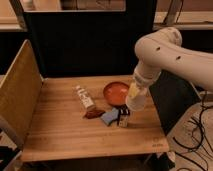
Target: Place the ceramic cup over the eraser
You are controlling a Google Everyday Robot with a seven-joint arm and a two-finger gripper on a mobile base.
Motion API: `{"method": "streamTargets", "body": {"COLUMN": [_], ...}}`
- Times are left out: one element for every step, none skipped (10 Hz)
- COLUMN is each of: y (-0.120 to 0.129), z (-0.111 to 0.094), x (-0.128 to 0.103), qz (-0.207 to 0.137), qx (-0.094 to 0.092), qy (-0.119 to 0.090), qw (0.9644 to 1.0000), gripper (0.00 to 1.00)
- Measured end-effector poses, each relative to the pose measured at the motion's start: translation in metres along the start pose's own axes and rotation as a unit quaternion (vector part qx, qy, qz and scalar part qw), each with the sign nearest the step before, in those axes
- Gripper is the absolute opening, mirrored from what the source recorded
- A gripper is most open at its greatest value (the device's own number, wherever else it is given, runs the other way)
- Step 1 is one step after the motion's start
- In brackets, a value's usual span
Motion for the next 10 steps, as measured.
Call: {"method": "streamTargets", "body": {"y": [0.012,0.024,0.039,0.044,0.042,0.041,0.041,0.042,0.04,0.041], "z": [0.0,0.0,0.001,0.001,0.001,0.001,0.001,0.002,0.003,0.006], "x": [0.0,-0.002,-0.004,-0.007,-0.005,-0.003,-0.004,-0.005,-0.008,-0.016], "qz": [-0.013,-0.026,-0.038,-0.043,-0.041,-0.04,-0.04,-0.042,-0.047,-0.059], "qx": [0.003,0.004,0.0,-0.002,-0.001,-0.001,0.0,0.0,0.009,0.02], "qy": [0.003,0.004,0.004,0.003,0.004,0.005,0.005,0.005,0.008,0.008], "qw": [0.9999,0.9996,0.9993,0.9991,0.9991,0.9992,0.9992,0.9991,0.9988,0.998], "gripper": [0.0,0.0,0.0,0.0,0.0,0.0,0.0,0.0,0.0,0.0]}}
